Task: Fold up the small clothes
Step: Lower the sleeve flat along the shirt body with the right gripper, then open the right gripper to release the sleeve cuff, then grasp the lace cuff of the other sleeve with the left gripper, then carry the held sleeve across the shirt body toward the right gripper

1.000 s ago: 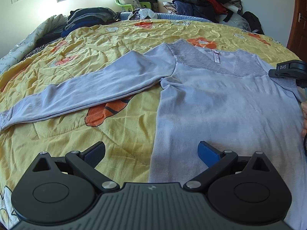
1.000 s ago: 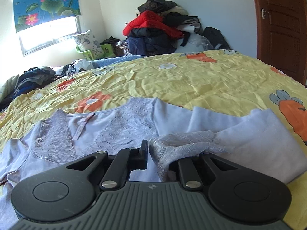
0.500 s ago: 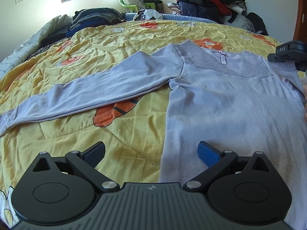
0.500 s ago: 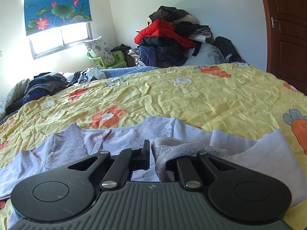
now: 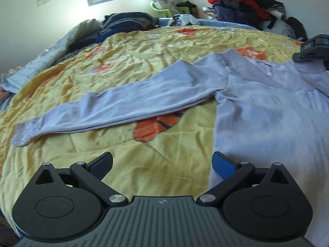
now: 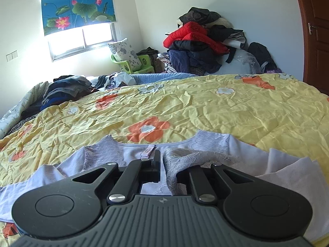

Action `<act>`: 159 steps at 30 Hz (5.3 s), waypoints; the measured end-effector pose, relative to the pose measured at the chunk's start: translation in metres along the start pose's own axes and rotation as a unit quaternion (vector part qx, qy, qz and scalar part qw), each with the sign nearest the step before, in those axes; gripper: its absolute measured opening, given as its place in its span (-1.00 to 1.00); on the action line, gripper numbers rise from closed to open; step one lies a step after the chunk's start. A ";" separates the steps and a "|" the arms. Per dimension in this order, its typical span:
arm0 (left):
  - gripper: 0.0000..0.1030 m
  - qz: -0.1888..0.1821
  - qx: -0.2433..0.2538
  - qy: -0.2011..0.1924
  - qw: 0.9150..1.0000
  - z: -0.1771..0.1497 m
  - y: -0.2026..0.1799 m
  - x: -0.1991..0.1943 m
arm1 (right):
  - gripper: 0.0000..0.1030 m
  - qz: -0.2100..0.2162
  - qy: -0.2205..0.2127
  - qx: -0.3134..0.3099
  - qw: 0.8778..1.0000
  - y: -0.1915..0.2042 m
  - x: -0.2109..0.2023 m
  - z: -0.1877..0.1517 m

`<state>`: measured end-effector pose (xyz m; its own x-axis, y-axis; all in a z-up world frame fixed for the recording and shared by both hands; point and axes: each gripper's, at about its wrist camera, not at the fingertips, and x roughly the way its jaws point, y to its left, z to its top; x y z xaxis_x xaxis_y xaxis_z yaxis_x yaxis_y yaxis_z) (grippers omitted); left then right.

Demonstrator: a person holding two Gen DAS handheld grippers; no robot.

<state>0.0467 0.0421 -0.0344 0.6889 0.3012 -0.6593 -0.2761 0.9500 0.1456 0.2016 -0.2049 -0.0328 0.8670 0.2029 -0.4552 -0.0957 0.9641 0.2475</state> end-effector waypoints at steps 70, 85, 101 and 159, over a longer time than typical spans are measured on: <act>1.00 0.023 -0.053 0.020 0.998 0.004 0.067 0.019 | 0.36 0.242 0.183 0.072 0.950 0.126 0.040 -0.030; 1.00 -0.119 -0.386 -0.017 0.914 -0.017 0.207 0.035 | 0.39 0.238 0.066 0.079 0.966 0.083 -0.058 -0.032; 1.00 -0.178 -0.545 -0.093 0.814 -0.017 0.278 0.084 | 0.40 0.221 0.069 0.077 0.970 0.073 -0.074 -0.047; -0.91 -0.115 -0.096 -0.166 0.975 0.146 0.020 0.041 | 0.48 0.099 0.044 0.105 0.989 -0.048 -0.121 -0.077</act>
<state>0.1680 0.0854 0.0492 0.9173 0.1228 -0.3787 -0.1879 0.9722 -0.1400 0.0632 -0.2629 -0.0554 0.7944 0.4070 -0.4508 -0.1479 0.8495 0.5064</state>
